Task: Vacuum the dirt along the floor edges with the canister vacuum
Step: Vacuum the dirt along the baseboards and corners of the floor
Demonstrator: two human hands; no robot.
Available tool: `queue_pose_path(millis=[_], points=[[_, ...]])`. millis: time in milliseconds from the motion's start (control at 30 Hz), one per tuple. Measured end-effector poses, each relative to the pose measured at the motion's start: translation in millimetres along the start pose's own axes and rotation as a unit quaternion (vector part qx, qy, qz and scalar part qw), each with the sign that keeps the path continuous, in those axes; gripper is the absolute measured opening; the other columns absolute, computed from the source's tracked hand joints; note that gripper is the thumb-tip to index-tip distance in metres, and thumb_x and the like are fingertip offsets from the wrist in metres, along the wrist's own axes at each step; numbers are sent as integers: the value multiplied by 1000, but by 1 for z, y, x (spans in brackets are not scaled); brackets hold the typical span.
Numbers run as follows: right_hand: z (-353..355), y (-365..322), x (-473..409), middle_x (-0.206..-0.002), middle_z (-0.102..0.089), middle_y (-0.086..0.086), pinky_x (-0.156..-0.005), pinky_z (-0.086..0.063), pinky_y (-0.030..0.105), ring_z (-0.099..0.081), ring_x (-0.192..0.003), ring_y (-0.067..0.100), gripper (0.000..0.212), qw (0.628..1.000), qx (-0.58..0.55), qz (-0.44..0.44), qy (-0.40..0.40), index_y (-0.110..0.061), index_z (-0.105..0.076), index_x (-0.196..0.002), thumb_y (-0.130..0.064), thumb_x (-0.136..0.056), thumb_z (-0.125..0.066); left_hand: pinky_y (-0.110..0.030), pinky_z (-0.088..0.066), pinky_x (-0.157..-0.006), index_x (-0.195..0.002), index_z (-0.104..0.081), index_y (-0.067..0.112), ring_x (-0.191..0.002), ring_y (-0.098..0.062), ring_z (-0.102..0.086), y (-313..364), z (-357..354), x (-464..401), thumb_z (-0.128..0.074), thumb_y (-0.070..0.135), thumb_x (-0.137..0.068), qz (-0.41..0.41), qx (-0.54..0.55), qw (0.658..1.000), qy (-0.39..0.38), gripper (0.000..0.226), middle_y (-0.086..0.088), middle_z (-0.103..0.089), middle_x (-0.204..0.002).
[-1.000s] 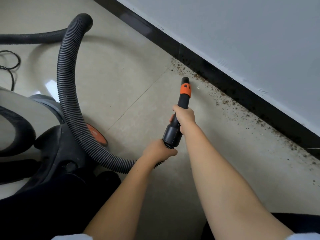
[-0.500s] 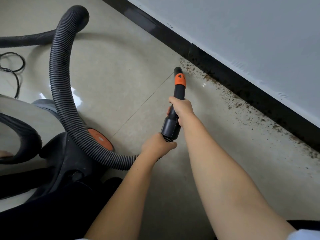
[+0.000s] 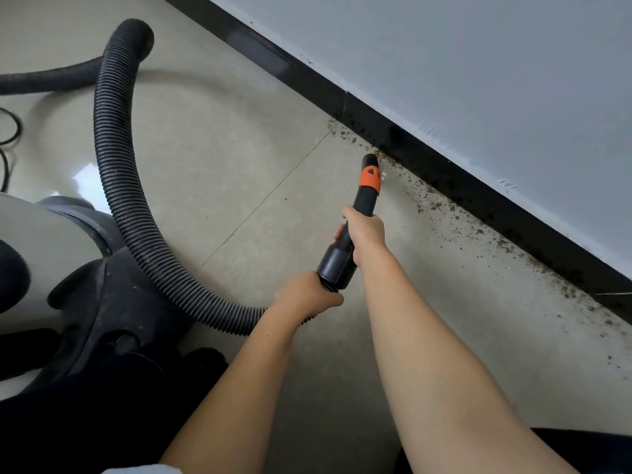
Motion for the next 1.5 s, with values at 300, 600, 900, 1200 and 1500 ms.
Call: queue_pose_path(millis=[300,600,900,1200,1500], points=[[22,-3,-3,-59,-50,6,-62,-48,33,-48,-44,18,11,1000,-18,-3,18,-13,-44,-83,-9,-82,-54,-24,-49,-63,-97,-49,20,-62,-17,-58,17,-6,3,-61,29,-78,-11,-38,999,-1,24,3,-58,-68],[-25,-4,-9,-55,-51,5,-61,-47,32,-48,-43,19,13,999,31,3,-38,-12,-43,-86,-10,-81,-55,-25,-47,-63,-87,-48,22,-63,-20,-56,-7,10,-4,-60,28,-76,17,19,999,44,17,1,-57,-70],[-66,-22,-24,-56,-52,6,-61,-48,30,-48,-44,18,13,996,56,9,-67,-14,-43,-87,-12,-82,-55,-28,-50,-65,-95,-51,19,-66,-20,-58,-13,43,-25,-61,29,-78,19,35,997,62,22,-1,-60,-76],[-68,-37,-30,-60,-53,6,-57,-47,26,-48,-43,17,14,996,53,3,-67,-13,-45,-92,-13,-83,-55,-34,-56,-74,-91,-49,21,-69,-23,-61,-3,55,-36,-62,28,-77,9,40,997,59,21,-3,-61,-77],[-31,-22,-23,-57,-52,6,-62,-49,31,-48,-44,18,14,999,28,-1,-32,-14,-44,-88,-13,-81,-56,-31,-55,-72,-85,-48,23,-65,-21,-60,5,27,-22,-63,29,-75,8,8,999,39,19,0,-59,-70]])
Point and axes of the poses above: each hand's wrist, its own x-axis away from the middle knuckle, its own z-axis out of the back of the hand, y = z × x, the point moved 5 cm from there along -x, towards the middle knuckle
